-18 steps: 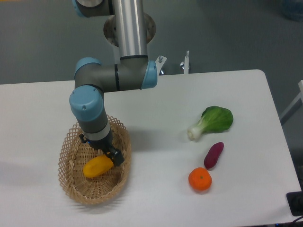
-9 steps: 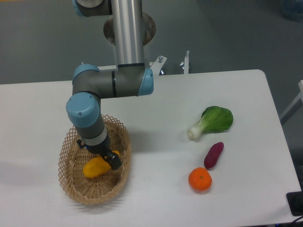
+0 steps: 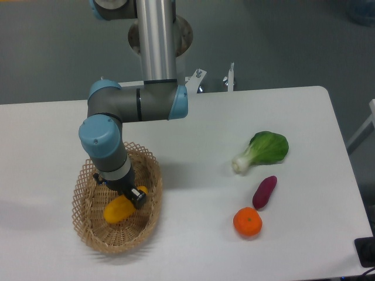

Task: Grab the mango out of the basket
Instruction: 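Lower the gripper onto the yellow mango and close on it, then lift the mango out of the basket and carry it toward the bok choy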

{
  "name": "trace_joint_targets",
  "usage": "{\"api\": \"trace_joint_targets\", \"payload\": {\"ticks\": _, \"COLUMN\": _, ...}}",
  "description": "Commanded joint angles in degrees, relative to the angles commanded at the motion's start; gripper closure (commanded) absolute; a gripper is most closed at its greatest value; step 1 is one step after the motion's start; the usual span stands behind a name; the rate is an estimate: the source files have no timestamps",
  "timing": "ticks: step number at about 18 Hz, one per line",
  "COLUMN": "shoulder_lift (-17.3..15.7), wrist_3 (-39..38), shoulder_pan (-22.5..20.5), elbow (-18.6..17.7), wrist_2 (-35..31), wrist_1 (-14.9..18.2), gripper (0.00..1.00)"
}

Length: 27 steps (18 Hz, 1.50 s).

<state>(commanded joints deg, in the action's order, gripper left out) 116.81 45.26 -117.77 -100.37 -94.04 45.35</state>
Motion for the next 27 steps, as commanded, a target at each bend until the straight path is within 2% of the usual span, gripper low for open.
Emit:
{"api": "trace_joint_targets", "payload": {"ticks": 4, "shoulder_lift": -0.7, "wrist_3": -0.2, "shoulder_pan": 0.0, "elbow": 0.4, "wrist_2": 0.1, "wrist_1": 0.0, "gripper": 0.50}}
{"api": "trace_joint_targets", "payload": {"ticks": 7, "shoulder_lift": -3.1, "wrist_3": 0.0, "shoulder_pan": -0.6, "elbow": 2.6, "wrist_2": 1.0, "wrist_1": 0.4, "gripper": 0.50}}
{"api": "trace_joint_targets", "payload": {"ticks": 13, "shoulder_lift": -7.7, "wrist_3": 0.8, "shoulder_pan": -7.9, "elbow": 4.4, "wrist_2": 5.3, "wrist_1": 1.4, "gripper": 0.49}}
{"api": "trace_joint_targets", "payload": {"ticks": 15, "shoulder_lift": -7.9, "wrist_3": 2.5, "shoulder_pan": -10.7, "elbow": 7.0, "wrist_2": 6.7, "wrist_1": 4.1, "gripper": 0.49}}
{"api": "trace_joint_targets", "payload": {"ticks": 18, "shoulder_lift": -8.2, "wrist_3": 8.0, "shoulder_pan": -15.3, "elbow": 11.1, "wrist_2": 7.7, "wrist_1": 10.4, "gripper": 0.49}}
{"api": "trace_joint_targets", "payload": {"ticks": 21, "shoulder_lift": -8.3, "wrist_3": 13.9, "shoulder_pan": -20.2, "elbow": 13.1, "wrist_2": 9.0, "wrist_1": 15.2, "gripper": 0.49}}
{"api": "trace_joint_targets", "payload": {"ticks": 27, "shoulder_lift": -8.3, "wrist_3": 27.6, "shoulder_pan": -28.4, "elbow": 14.8, "wrist_2": 9.1, "wrist_1": 19.9, "gripper": 0.49}}
